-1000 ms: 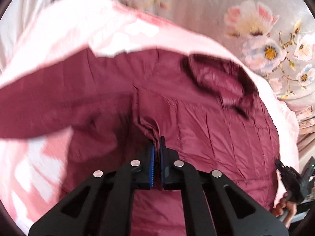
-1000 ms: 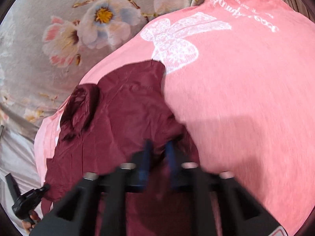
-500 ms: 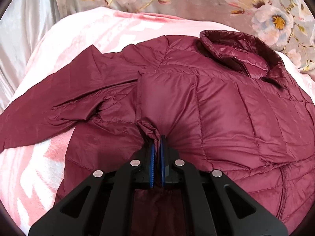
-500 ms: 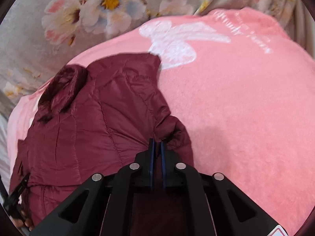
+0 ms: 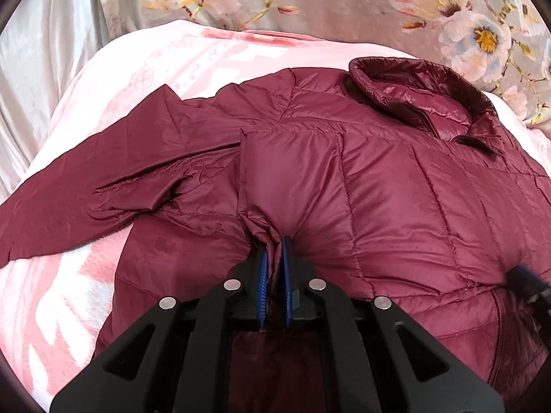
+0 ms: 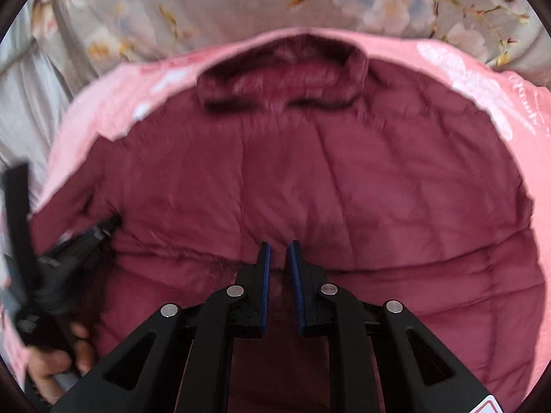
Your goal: Fold large clothes
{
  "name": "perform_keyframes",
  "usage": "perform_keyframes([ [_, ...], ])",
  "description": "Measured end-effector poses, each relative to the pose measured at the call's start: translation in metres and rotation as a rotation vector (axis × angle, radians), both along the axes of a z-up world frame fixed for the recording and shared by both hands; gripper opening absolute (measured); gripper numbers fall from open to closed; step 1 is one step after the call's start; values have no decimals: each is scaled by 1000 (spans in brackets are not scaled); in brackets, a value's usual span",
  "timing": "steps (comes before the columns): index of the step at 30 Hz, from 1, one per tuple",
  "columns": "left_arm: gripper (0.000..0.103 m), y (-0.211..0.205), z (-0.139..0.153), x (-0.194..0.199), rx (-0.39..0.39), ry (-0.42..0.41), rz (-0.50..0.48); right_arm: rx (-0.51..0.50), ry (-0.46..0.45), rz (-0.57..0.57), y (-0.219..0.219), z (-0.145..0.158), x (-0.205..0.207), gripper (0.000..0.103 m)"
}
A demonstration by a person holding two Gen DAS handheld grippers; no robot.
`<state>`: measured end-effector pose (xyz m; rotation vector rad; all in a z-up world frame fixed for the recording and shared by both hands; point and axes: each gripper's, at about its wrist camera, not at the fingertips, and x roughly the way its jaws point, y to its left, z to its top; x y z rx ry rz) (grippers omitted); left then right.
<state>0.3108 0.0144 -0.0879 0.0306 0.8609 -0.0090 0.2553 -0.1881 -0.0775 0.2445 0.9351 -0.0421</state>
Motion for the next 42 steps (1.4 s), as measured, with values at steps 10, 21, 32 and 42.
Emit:
perform_keyframes([
  [10,9,1,0,0,-16,-1,-1,-170,-45,3,25,-12,-10,13],
  [21,89,170,47,-59,-240,-110,297,-129,-55,-7,17,-8,-15,16],
  [32,86,427,0,-78,-472,-37,824,-62,-83,-13,21,2,-70,47],
  [42,3,335,68,-12,-304,-127,601,-76,-79,-27,22,-5,-71,50],
])
